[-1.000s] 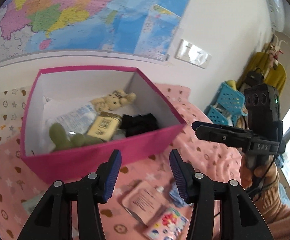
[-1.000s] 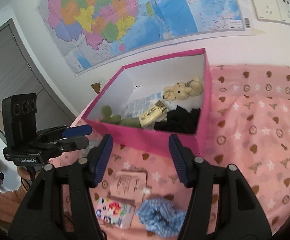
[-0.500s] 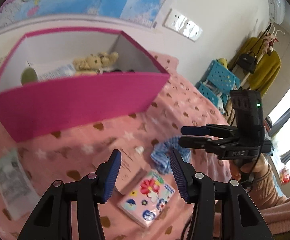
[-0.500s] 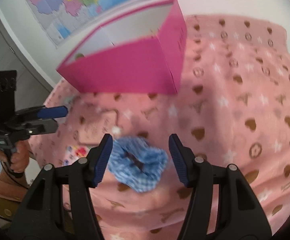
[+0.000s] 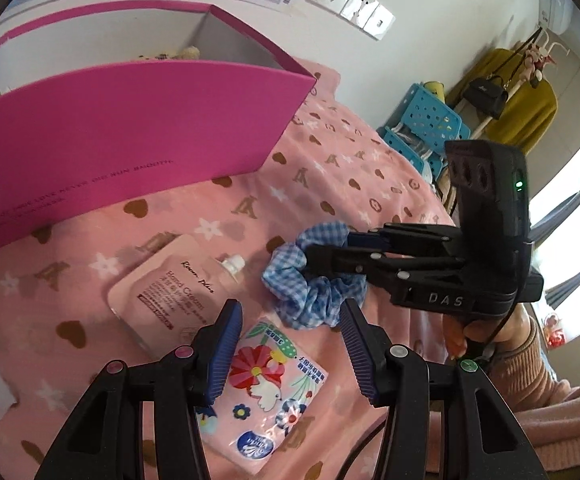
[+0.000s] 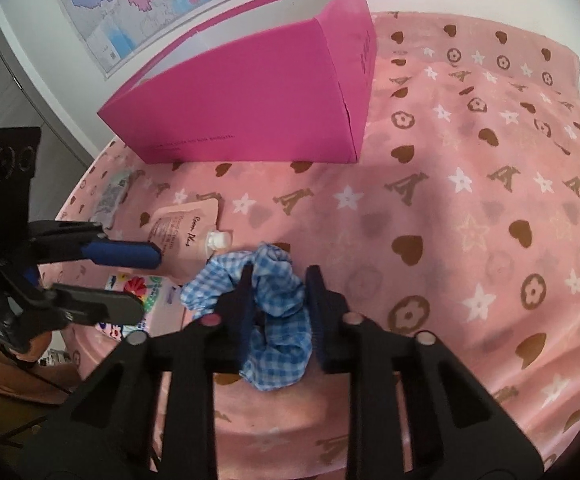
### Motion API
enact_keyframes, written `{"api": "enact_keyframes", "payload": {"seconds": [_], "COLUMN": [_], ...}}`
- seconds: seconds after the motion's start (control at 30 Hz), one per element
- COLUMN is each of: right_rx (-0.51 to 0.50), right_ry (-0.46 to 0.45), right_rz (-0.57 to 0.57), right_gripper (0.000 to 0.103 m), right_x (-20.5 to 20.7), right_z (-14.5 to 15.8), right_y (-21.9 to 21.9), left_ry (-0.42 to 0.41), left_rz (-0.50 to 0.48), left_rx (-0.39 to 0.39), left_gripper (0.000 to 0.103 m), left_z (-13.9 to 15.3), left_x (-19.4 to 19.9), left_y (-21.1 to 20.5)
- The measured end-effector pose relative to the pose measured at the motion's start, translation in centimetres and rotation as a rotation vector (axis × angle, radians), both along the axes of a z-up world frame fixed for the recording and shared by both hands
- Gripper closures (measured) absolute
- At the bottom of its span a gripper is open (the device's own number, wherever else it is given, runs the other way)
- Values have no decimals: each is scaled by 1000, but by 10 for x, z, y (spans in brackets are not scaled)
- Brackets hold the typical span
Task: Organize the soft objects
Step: 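Grasp the blue gingham scrunchie with the right gripper, then carry the scrunchie into the magenta box and release it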
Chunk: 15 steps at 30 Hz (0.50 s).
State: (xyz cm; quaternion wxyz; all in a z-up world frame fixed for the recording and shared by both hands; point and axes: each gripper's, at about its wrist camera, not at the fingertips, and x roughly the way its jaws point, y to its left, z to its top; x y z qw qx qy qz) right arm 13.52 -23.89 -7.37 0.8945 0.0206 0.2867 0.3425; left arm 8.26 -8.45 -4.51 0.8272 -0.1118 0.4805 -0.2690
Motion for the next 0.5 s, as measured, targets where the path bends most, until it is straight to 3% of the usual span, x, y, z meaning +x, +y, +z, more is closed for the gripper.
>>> {"api": "enact_keyframes", "payload": {"seconds": [0.23, 0.5], "right_rx": [78, 111], "right_ry": [-60, -158], "right_rz": [55, 119], "right_gripper": [88, 88], "right_x": [-19, -34], "right_z": [27, 70], "right_y": [-4, 1], "left_ry": [18, -29], "left_rz": [-11, -14], "left_rx": [-20, -80], "left_gripper": [51, 51], "left_z": [-3, 15], "left_x": [7, 16], "left_y": [-4, 1]}}
